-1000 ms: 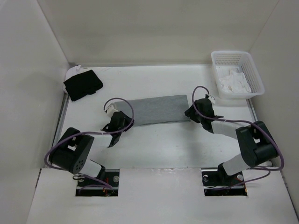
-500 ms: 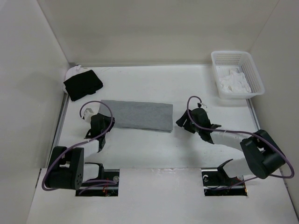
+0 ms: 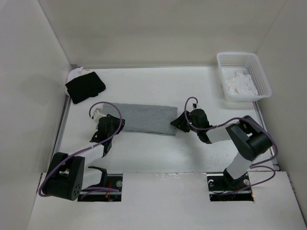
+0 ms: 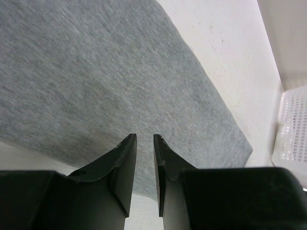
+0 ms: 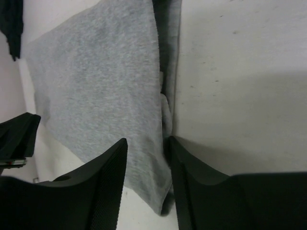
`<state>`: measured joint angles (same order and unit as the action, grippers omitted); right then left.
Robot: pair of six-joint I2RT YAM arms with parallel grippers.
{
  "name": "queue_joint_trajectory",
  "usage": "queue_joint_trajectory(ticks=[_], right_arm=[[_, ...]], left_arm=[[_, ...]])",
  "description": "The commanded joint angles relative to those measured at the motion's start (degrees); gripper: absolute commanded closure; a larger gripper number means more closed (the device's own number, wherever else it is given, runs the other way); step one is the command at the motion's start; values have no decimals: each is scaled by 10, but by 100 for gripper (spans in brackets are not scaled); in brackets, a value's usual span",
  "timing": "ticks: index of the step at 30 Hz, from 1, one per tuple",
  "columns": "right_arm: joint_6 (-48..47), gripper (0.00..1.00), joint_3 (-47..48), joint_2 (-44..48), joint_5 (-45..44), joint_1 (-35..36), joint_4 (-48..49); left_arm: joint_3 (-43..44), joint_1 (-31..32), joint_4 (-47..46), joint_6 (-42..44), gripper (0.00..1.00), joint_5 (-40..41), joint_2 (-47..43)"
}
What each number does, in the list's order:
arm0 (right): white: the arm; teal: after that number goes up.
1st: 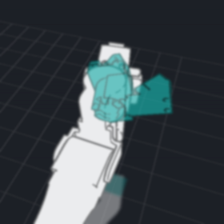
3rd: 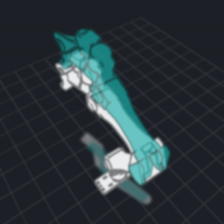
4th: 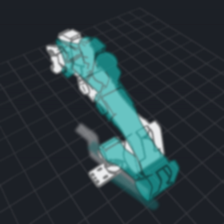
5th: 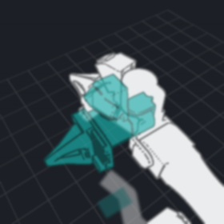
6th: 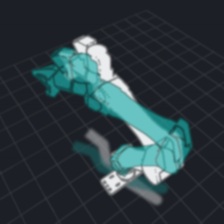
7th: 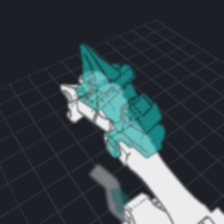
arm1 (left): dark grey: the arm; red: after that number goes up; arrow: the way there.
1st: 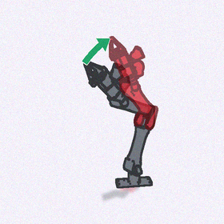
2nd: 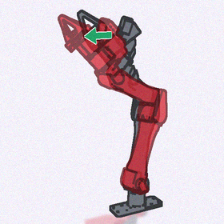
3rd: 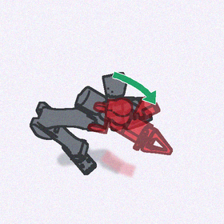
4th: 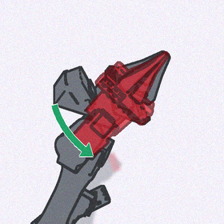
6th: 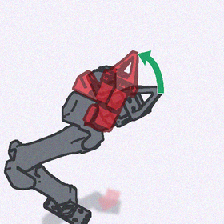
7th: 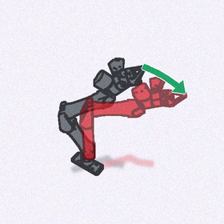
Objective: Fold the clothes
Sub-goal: Fold the tank top
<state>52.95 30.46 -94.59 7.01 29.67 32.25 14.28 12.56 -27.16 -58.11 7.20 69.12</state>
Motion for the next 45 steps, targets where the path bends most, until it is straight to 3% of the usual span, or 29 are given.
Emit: queue_joint_trajectory(ticks=[1,4,6,9,13,17,21,26,38,40,43,45], right_arm=[[51,61,-6,-62,47,-1,42],[77,83,-28,-65,31,-11,95],[79,90,-54,-23,4,-19,111],[61,92,-87,67,-24,-33,82],[2,93,-102,224,-66,-47,-58],[-78,92,-52,355,-135,-34,-232],[-129,91,37,384,-168,10,-320],[-173,90,183,284,-176,85,-362],[-203,88,570,-153,-166,237,-444],[-195,76,637,-210,-168,252,-459],[-167,40,647,-214,-182,259,-441],[-160,37,598,-173,-173,259,-390]], left_arm=[[28,5,-6,4,80,1,-32],[36,15,5,8,80,6,-43],[39,26,11,11,80,14,-47],[45,49,14,14,80,26,-41],[65,104,9,16,80,44,-14],[75,135,4,19,80,57,6],[74,137,1,18,80,57,1],[61,130,5,18,80,52,-35],[0,39,51,13,79,19,-180],[-3,20,68,15,78,16,-209],[8,8,89,20,77,7,-225],[18,15,86,26,77,4,-217]])
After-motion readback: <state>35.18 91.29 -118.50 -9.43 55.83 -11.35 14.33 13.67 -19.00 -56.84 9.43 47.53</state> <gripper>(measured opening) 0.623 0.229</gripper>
